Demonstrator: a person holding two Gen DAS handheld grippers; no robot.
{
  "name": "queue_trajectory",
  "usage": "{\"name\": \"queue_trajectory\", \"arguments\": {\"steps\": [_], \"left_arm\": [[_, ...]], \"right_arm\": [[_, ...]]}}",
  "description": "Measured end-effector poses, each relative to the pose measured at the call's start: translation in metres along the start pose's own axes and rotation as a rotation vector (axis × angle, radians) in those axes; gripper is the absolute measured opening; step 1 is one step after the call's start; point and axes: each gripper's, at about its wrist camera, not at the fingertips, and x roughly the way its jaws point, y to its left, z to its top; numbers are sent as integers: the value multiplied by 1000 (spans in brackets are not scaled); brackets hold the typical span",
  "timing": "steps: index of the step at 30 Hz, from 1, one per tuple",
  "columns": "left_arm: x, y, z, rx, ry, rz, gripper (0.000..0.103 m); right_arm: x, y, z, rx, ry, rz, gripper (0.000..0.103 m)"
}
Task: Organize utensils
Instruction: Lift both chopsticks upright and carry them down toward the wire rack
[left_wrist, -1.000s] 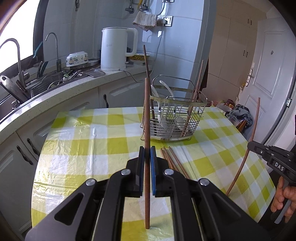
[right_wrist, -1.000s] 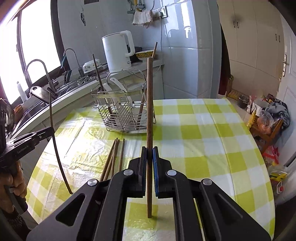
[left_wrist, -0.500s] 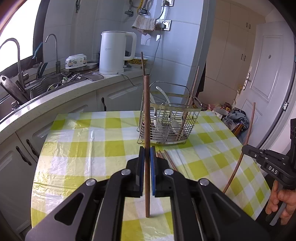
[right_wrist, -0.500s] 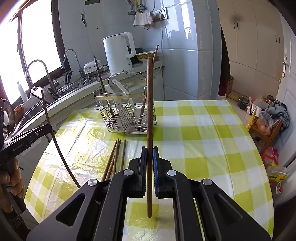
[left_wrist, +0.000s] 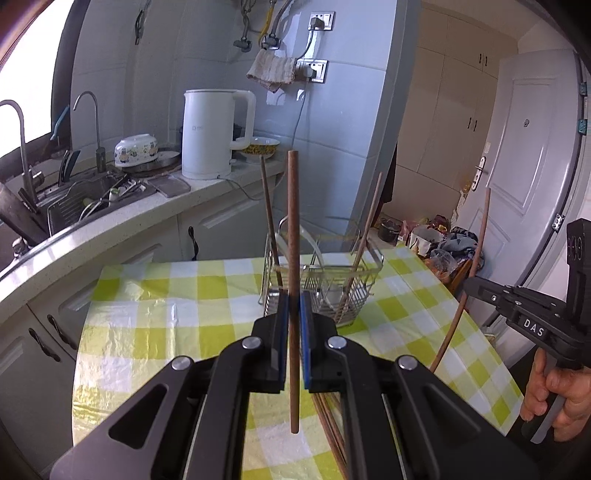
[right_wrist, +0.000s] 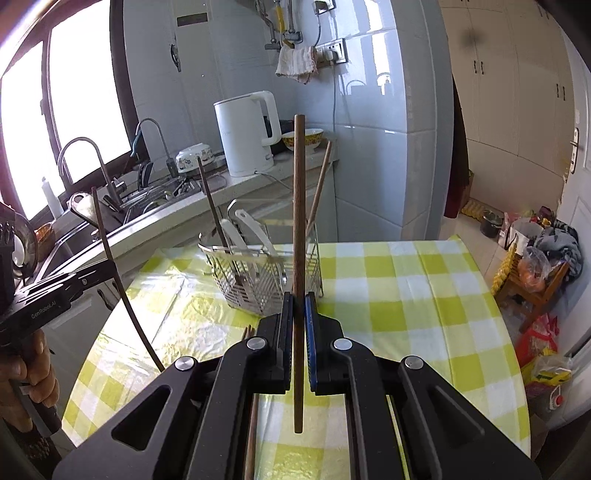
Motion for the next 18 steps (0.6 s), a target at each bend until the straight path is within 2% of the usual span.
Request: {"name": "queue_trajectory", "arguments": {"steps": [10,14,18], "left_arm": [[-3,-18,93,52,-104,-4,6],[5,-23,125,61,-141,-1,6],[21,-29,145,61,-151,6,6]], "right_arm": [[2,14,96,-1,-117,25,8],[12,16,125,1,-150,25,8],[35,17,140,10,-151,30,8]]}}
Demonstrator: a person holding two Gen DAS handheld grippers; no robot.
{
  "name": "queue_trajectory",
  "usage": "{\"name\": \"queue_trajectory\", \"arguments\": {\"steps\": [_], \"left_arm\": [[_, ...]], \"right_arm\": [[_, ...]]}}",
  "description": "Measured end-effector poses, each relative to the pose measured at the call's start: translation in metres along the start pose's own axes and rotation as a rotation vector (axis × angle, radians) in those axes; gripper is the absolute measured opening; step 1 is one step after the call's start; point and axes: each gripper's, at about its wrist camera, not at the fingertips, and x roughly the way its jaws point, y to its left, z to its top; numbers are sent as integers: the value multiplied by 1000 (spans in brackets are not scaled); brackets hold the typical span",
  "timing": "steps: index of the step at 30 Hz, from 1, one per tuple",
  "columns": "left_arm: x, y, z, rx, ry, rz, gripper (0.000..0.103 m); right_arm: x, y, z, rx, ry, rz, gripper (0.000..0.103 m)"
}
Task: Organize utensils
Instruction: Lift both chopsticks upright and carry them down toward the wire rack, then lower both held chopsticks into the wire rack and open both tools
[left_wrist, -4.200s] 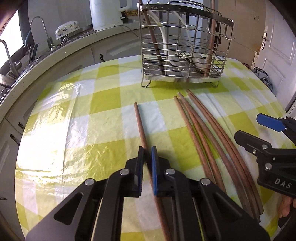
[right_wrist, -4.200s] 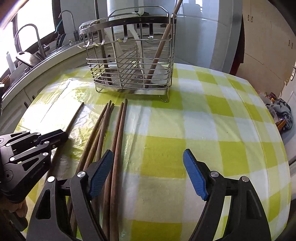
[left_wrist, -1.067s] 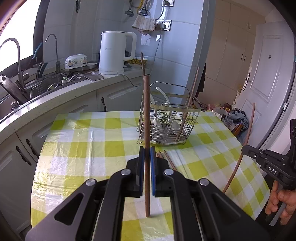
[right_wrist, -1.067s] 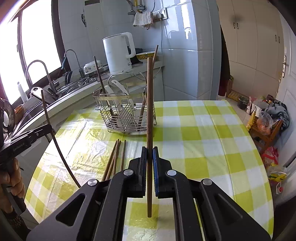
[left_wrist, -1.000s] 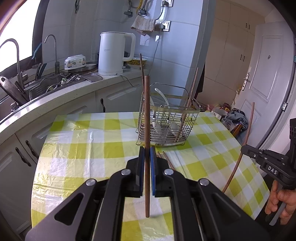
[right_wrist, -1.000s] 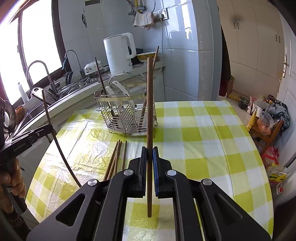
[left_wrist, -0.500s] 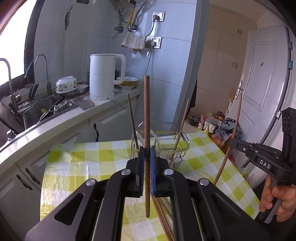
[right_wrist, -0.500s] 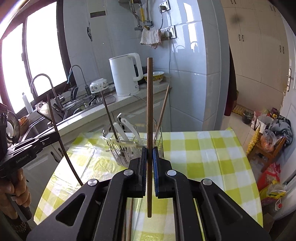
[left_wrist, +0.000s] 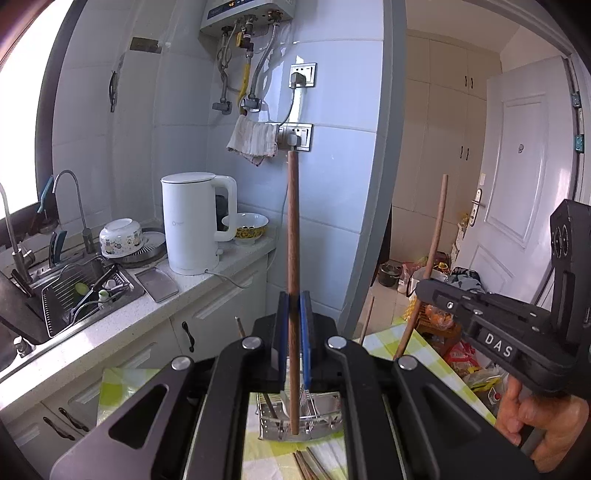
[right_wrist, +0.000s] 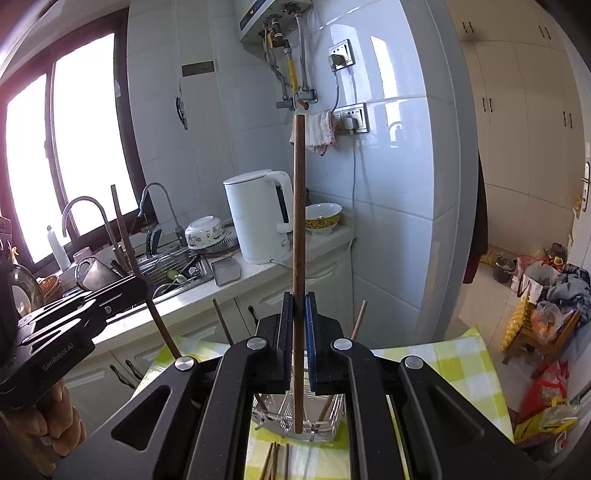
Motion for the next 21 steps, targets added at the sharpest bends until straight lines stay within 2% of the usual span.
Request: {"name": "queue_trajectory", "arguments": {"steps": [4,10,14,21], "left_arm": [[27,2,3,-14,2,18,6],[63,10,-13,-36,32,42,6],[77,16,-24,-52,38,54,6],[95,15,-43,-50,71,57,6]], "right_arm": [[26,-3,-3,19,15,-1,8],[59,-15,-20,61,51,-11,8],[70,-20,-27,80,44,-19,8],[88,-19,-41,83,82,-22,8]]}}
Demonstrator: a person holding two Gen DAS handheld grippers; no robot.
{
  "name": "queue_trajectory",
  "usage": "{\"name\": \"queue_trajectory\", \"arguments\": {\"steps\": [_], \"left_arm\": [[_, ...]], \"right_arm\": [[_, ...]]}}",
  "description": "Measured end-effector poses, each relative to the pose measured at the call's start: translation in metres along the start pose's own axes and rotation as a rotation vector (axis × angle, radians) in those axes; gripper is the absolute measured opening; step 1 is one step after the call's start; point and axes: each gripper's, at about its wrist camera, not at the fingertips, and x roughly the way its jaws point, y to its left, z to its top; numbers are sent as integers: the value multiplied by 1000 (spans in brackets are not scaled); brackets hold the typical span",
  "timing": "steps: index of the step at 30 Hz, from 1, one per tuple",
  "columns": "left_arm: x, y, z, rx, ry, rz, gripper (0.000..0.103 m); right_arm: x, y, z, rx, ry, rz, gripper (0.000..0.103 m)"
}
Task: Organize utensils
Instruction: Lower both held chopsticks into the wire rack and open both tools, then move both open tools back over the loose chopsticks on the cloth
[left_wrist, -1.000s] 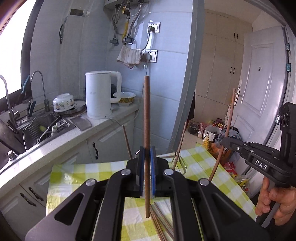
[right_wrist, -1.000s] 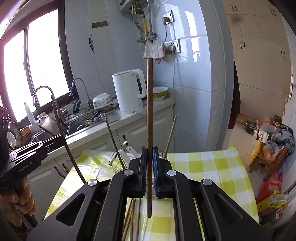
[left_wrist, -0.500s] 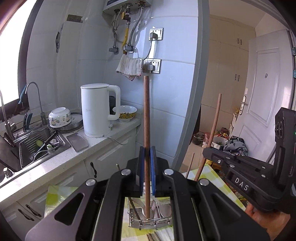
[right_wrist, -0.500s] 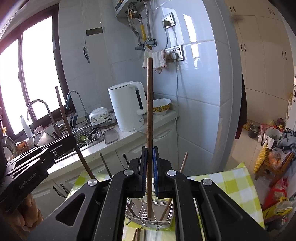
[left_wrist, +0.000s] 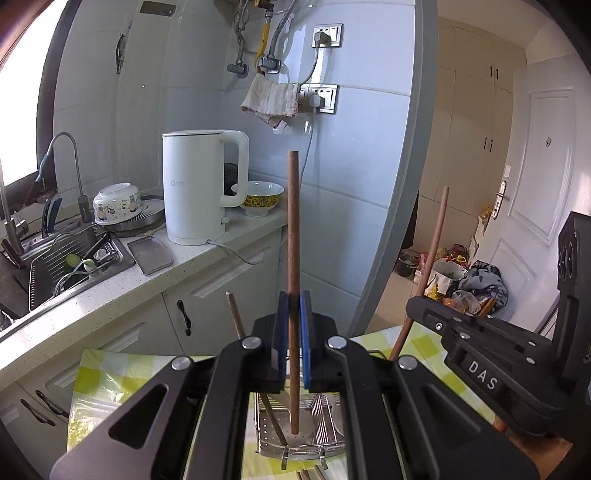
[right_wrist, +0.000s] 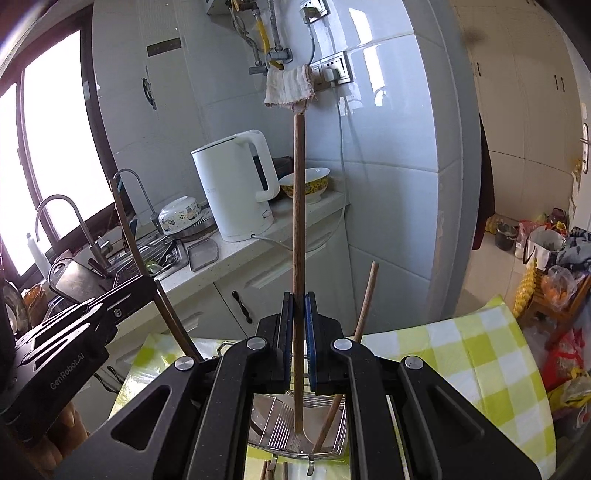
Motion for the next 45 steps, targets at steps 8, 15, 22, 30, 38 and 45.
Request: {"name": "queue_trajectory", "arguments": {"steps": [8,15,22,30,38,45], "left_arm": [[16,-4,-17,8,34,-1,6],[25,-5,-27,10,64,3,6],[36,-3,-40,2,110,4,6],[35,-3,-41,-6,114,4,31],[2,2,-34,-14,43,22,31],[-43,24,-51,-81,9,24,32]], "right_arm": [[11,-1,-14,9,33,2,8],[21,-1,-26,7,67,1,8],[32,-1,-39,4,114,2,8],[32,-1,-35,-16,124,-8,16],[-2,-10,-26,-21,45,-48,50],[-44,-31,-50,-21,11,-107,59]]}}
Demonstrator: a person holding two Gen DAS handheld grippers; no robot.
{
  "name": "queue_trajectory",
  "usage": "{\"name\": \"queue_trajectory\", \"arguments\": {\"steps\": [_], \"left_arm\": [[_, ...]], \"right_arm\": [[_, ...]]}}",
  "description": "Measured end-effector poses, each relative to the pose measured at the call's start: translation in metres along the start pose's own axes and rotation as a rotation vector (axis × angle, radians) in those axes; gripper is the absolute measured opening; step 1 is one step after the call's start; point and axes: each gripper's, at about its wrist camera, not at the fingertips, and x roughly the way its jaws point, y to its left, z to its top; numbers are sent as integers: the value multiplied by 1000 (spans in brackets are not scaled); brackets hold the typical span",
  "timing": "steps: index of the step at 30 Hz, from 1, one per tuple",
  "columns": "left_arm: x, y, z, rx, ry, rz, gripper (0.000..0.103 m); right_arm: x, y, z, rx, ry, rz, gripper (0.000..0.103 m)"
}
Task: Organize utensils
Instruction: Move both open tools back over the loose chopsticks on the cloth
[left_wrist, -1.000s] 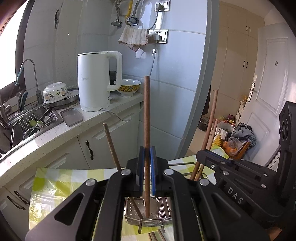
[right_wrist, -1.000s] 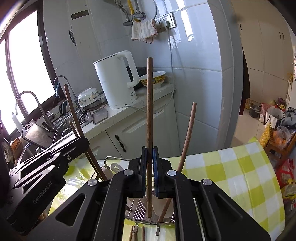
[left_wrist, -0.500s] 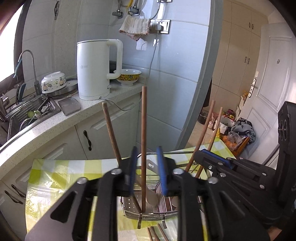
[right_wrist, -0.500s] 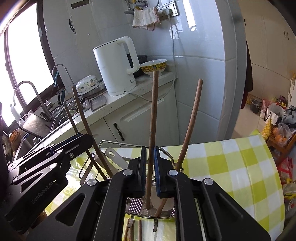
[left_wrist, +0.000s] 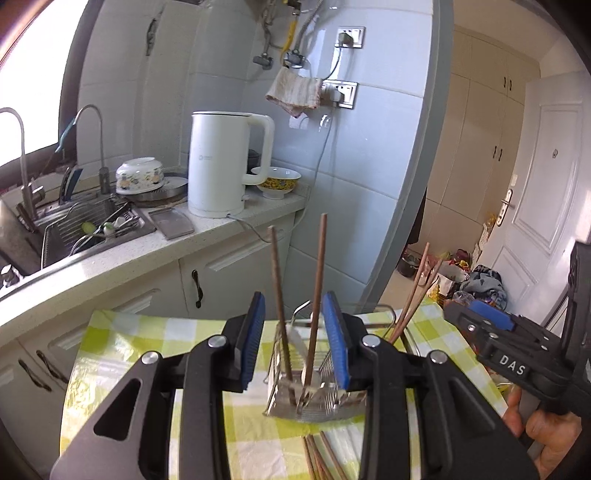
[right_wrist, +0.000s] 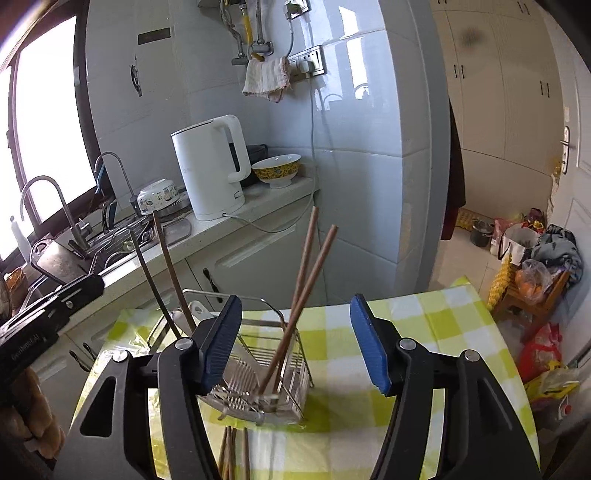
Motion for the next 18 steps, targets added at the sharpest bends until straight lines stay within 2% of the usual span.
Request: {"name": "queue_trajectory", "arguments": {"steps": [2,6,10,14,18], "left_arm": [[-12,9,-12,-22,3,6,32],[-28,24,-46,-61,47,5,33],[-32,31,-90,-82,122,-1,34],[-25,25,-139,-50,214,21,33],[-18,15,-181,-43,293,-6,32]], "right_arm": [[-10,-8,-16,4,6,-14,64],[-24,-19,-57,10,47,-30,67],[-32,-25,-99,16,97,-35,71],[-31,-21,-139,-11,158,-48,73],[-29,-21,-173,-8,214,-37,74]]}}
